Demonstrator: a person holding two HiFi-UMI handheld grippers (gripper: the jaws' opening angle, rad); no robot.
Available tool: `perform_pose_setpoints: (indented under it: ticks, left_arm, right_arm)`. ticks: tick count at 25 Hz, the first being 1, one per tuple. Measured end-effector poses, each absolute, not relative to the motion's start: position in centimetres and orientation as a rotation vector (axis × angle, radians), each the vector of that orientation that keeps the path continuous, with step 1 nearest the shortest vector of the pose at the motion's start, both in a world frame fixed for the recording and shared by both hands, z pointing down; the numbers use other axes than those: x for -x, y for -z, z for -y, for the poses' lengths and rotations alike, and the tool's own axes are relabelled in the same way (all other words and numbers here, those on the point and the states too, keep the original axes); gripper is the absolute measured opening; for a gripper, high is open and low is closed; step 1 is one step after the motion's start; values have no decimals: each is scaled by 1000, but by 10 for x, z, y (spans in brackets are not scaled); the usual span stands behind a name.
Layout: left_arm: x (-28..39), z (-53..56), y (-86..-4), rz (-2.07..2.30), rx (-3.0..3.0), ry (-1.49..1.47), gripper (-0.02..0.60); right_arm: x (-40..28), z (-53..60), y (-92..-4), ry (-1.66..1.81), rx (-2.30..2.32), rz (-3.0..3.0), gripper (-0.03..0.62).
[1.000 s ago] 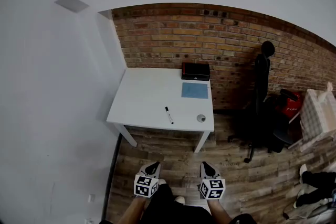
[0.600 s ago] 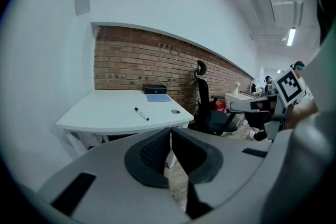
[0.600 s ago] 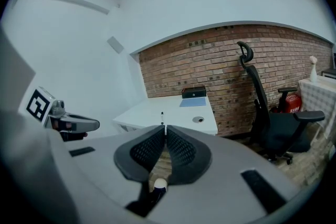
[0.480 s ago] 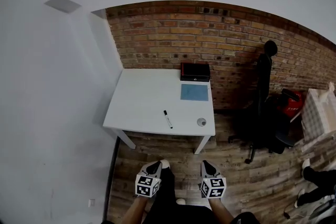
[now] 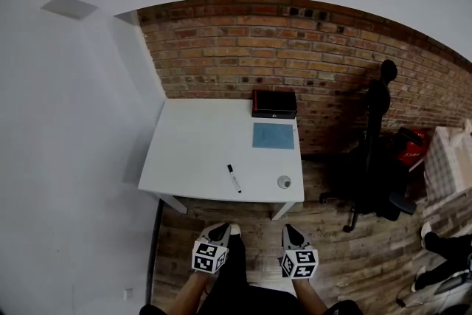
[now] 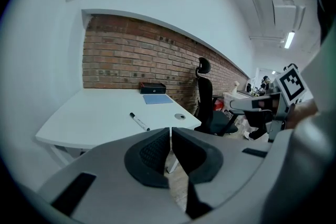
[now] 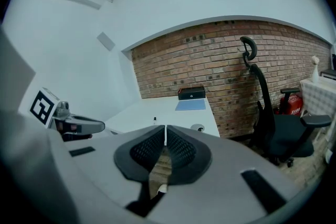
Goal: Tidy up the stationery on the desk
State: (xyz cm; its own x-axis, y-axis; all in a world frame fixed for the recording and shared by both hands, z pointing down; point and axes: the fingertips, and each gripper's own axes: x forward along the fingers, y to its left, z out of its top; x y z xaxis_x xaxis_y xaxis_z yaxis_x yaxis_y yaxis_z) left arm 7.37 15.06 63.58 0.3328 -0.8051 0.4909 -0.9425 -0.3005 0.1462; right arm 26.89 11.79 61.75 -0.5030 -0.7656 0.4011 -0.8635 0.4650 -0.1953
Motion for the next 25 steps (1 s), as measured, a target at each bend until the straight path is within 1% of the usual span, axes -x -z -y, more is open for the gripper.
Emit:
perform_pose_setpoints:
  ticks: [9, 20, 25]
  left_arm:
    - [-51, -47, -634, 1464, -2254, -461, 23]
    - [0, 95, -628, 1371, -2307, -482, 23]
    - [20, 139, -630, 1325, -2326, -487, 23]
  right_arm:
    - [-244, -31, -617, -550, -1452, 2408, 23]
    - [-175, 108, -609, -557, -1455, 2372, 23]
    - [-140, 153, -602, -544, -1462, 2374, 23]
